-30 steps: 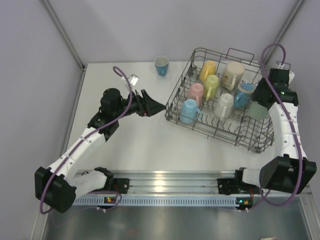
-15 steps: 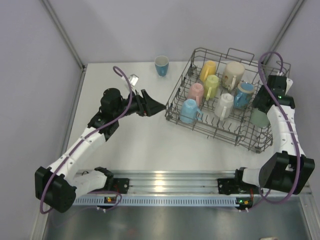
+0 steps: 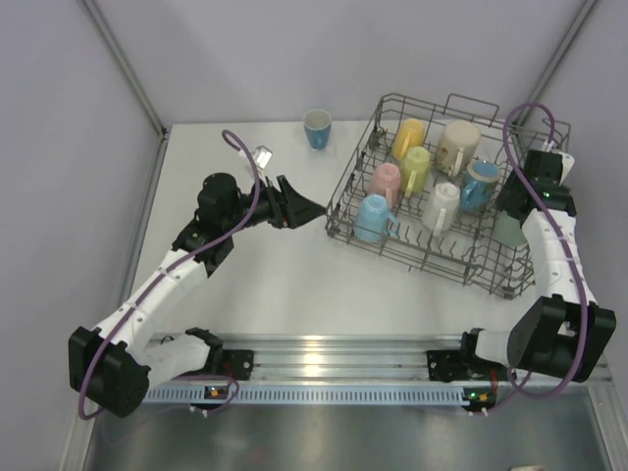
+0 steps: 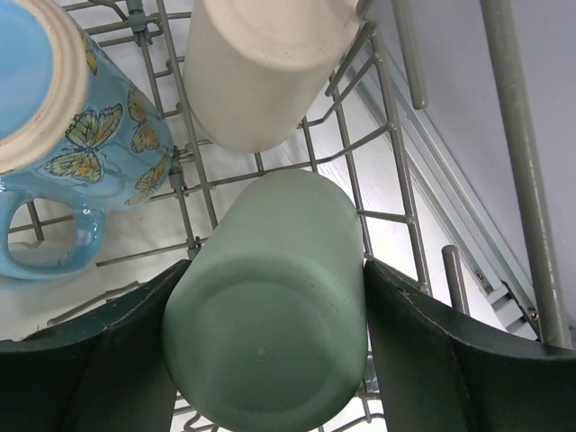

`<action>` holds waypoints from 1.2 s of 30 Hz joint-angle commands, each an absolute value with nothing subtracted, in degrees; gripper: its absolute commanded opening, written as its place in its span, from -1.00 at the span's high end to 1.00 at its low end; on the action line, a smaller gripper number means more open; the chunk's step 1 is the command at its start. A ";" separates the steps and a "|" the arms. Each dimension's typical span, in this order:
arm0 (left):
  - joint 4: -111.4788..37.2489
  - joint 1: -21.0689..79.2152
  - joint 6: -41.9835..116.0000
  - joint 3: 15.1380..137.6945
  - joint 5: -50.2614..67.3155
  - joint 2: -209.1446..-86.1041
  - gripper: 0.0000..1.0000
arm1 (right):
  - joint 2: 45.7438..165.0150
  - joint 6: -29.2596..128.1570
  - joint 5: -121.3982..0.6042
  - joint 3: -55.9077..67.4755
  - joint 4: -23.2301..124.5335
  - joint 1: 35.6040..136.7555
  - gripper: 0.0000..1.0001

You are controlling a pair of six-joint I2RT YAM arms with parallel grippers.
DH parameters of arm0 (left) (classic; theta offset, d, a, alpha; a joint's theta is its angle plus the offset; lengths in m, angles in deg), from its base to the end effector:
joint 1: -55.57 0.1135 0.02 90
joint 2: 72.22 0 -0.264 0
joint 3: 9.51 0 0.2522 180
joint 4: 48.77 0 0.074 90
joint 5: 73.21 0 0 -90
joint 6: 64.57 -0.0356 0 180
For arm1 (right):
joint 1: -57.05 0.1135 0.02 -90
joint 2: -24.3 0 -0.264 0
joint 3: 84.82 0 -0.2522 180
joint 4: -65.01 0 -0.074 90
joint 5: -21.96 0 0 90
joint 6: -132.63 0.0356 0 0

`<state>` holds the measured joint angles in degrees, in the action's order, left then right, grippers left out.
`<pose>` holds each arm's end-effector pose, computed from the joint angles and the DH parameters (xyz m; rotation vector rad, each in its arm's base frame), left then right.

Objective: Load the cups into the dish rack
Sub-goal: Place the cup upside down on the dish rack

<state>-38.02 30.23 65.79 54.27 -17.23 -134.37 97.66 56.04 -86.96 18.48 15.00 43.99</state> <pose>0.2183 -0.1254 0.3377 0.2352 1.8878 -1.3242 0.2605 -0.0723 0.3028 0.6918 2.2596 -0.3900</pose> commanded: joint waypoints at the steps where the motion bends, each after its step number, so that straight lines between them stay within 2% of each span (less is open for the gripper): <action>1: -40.99 30.17 65.42 55.75 -17.84 -134.53 -0.70 | 98.04 55.64 -85.53 19.81 19.43 41.32 0.68; 4: -40.99 30.17 65.51 56.10 -18.02 -134.71 -0.70 | 98.39 55.73 -84.21 19.72 19.34 40.62 0.57; 14: -40.99 30.17 65.77 55.93 -18.02 -134.62 -0.70 | 96.90 55.91 -85.35 19.37 18.73 40.44 -0.07; 19: -40.99 30.08 65.95 55.93 -17.67 -134.27 -0.70 | 96.37 55.91 -85.62 19.19 18.38 40.44 -0.18; 21: -40.99 30.17 66.03 56.01 -17.58 -134.09 -0.70 | 96.46 55.99 -86.06 18.84 18.29 40.44 -0.29; 31: -40.99 30.08 66.21 55.66 -17.49 -133.30 -0.70 | 96.81 55.82 -86.93 18.05 17.06 40.44 -0.40; 33: -40.99 30.08 66.21 55.66 -17.40 -133.30 -0.70 | 96.98 55.64 -86.85 18.05 16.80 40.44 -0.41; 34: -40.99 30.08 66.21 55.66 -17.40 -133.39 -0.70 | 97.07 55.64 -86.76 18.05 16.88 40.44 -0.03; 36: -40.99 30.17 66.21 55.58 -17.49 -133.39 -0.70 | 97.25 55.38 -85.62 17.87 16.88 40.44 0.35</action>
<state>-38.02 30.23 66.03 54.29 -17.23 -134.72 97.53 54.21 -85.21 18.81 16.20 42.88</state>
